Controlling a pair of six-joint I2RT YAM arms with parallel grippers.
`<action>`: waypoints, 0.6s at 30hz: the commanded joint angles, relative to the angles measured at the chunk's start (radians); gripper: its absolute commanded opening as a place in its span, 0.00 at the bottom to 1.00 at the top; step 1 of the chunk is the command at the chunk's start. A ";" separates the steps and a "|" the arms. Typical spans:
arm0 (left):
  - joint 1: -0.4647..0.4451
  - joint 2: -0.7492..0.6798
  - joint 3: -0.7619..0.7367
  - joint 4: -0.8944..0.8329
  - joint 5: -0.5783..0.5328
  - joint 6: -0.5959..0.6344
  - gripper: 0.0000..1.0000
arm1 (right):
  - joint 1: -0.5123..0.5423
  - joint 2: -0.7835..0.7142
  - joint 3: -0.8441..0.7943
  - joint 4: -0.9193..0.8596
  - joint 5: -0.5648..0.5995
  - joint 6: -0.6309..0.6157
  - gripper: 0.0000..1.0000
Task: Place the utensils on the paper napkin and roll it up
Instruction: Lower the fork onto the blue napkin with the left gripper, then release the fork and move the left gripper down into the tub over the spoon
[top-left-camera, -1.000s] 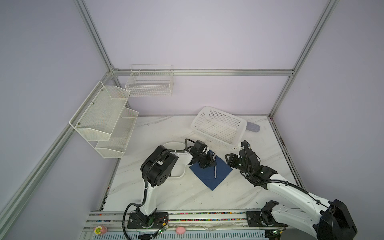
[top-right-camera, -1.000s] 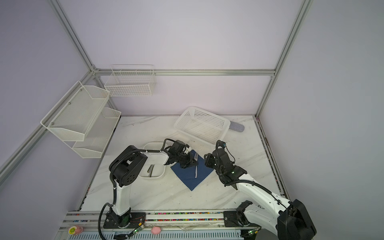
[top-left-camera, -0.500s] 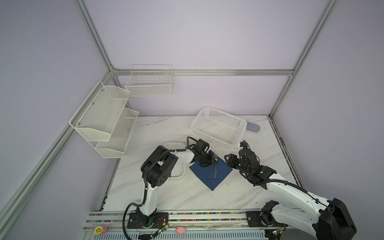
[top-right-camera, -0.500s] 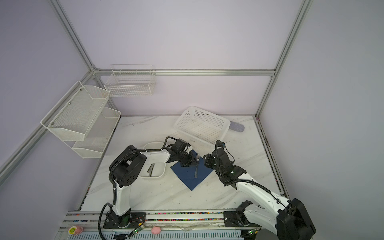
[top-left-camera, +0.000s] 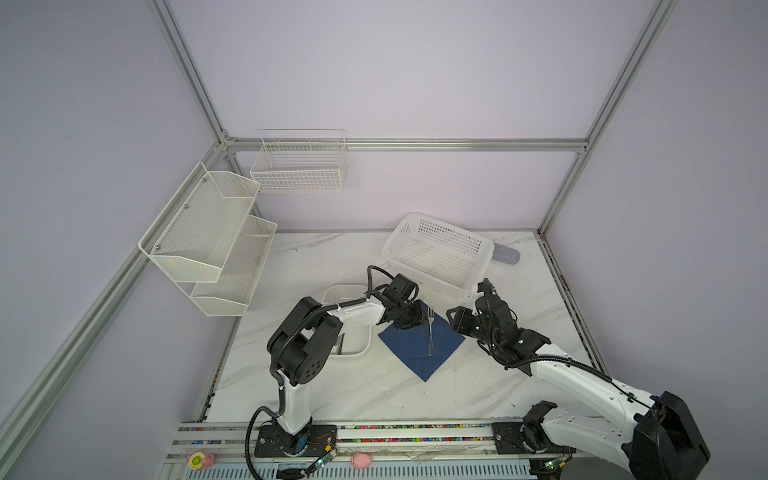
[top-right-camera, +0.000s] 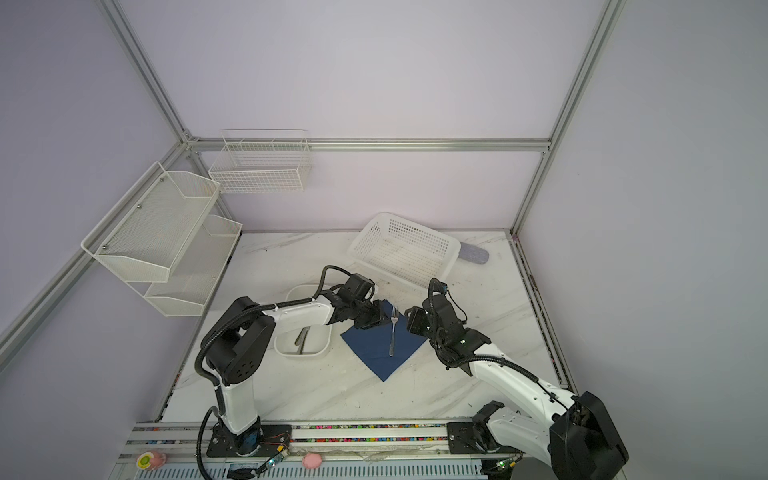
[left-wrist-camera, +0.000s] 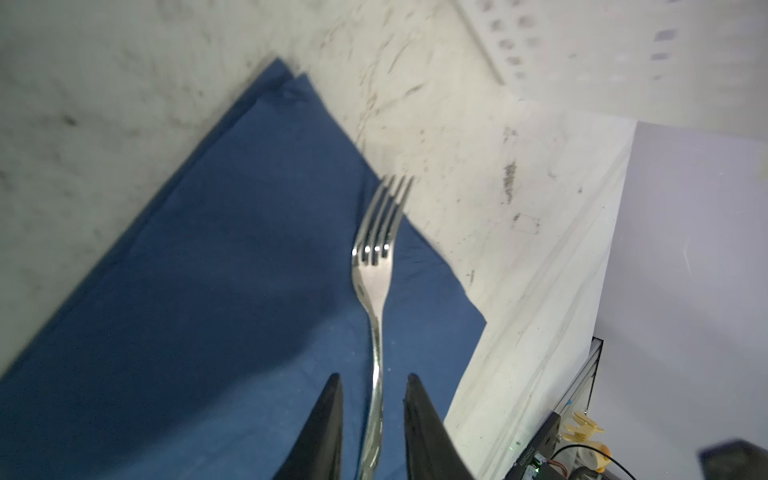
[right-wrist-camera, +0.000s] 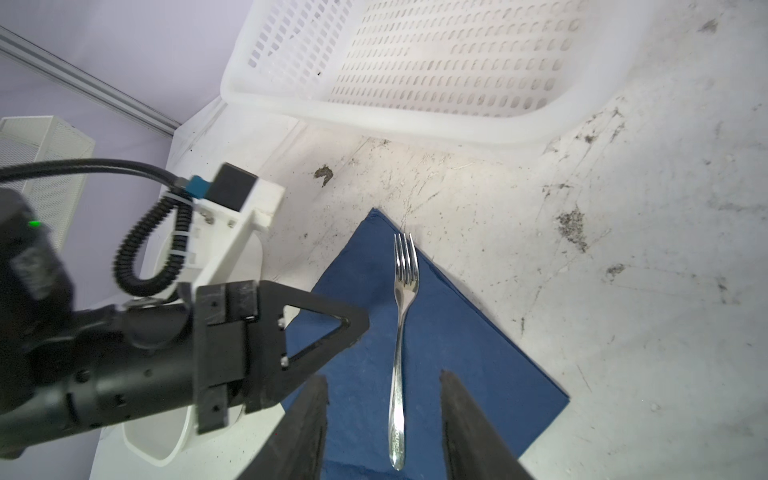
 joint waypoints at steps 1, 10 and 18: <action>-0.004 -0.149 -0.021 0.000 -0.135 0.081 0.29 | -0.003 -0.043 0.040 0.033 -0.005 -0.017 0.52; 0.059 -0.395 -0.115 -0.246 -0.439 0.150 0.34 | -0.005 -0.086 0.113 0.137 -0.029 -0.005 0.97; 0.269 -0.435 -0.182 -0.441 -0.368 0.225 0.37 | -0.004 0.111 0.207 0.293 -0.292 -0.095 0.83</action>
